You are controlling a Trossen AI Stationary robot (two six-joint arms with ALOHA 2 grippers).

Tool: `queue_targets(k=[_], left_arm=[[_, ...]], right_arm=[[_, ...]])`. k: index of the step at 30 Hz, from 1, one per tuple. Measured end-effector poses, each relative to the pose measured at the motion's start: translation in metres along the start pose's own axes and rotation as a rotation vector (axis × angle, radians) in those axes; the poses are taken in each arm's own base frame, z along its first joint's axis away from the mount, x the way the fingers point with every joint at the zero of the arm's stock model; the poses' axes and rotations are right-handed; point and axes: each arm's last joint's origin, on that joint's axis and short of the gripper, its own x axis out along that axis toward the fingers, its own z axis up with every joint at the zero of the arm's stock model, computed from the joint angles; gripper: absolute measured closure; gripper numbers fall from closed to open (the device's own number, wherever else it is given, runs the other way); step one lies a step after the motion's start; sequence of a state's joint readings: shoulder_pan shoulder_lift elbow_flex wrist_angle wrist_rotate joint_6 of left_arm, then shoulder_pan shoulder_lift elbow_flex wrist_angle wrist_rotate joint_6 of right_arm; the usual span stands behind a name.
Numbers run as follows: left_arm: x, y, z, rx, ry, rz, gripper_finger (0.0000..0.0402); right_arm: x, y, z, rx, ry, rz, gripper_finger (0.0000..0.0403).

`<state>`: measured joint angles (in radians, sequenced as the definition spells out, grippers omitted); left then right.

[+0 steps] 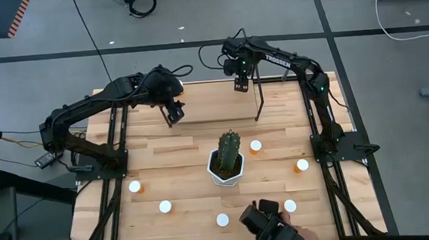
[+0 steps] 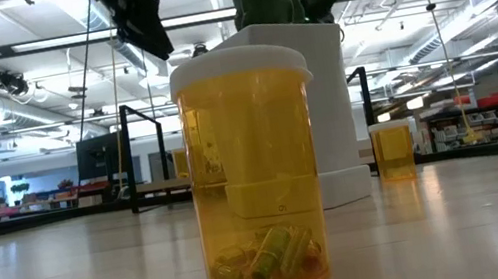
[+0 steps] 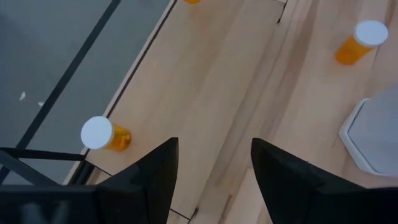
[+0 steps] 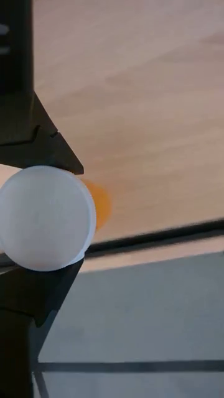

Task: Pick and place medicine bottles onto shelf by color
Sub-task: Put the orange medicine bottle on the shelf

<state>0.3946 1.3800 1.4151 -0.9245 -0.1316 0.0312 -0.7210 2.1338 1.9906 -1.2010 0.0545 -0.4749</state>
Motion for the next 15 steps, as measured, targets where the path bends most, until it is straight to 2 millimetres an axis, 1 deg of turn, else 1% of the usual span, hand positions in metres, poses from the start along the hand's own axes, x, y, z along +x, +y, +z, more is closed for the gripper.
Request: queue_targets(k=[5, 12, 15], left_arm=[[0.000, -0.004, 0.000, 0.007, -0.002, -0.020, 0.0197], [-0.012, -0.007, 0.000, -0.009, -0.047, -0.033, 0.0206], [-0.013, -0.006, 0.000, -0.014, -0.055, -0.031, 0.0209]], right_arm=[[0.000, -0.005, -0.002, 0.014, -0.015, 0.026, 0.0185], [0.000, -0.006, -0.002, -0.008, -0.042, 0.056, 0.0185], [0.002, -0.005, -0.001, -0.007, -0.058, 0.073, 0.0185]])
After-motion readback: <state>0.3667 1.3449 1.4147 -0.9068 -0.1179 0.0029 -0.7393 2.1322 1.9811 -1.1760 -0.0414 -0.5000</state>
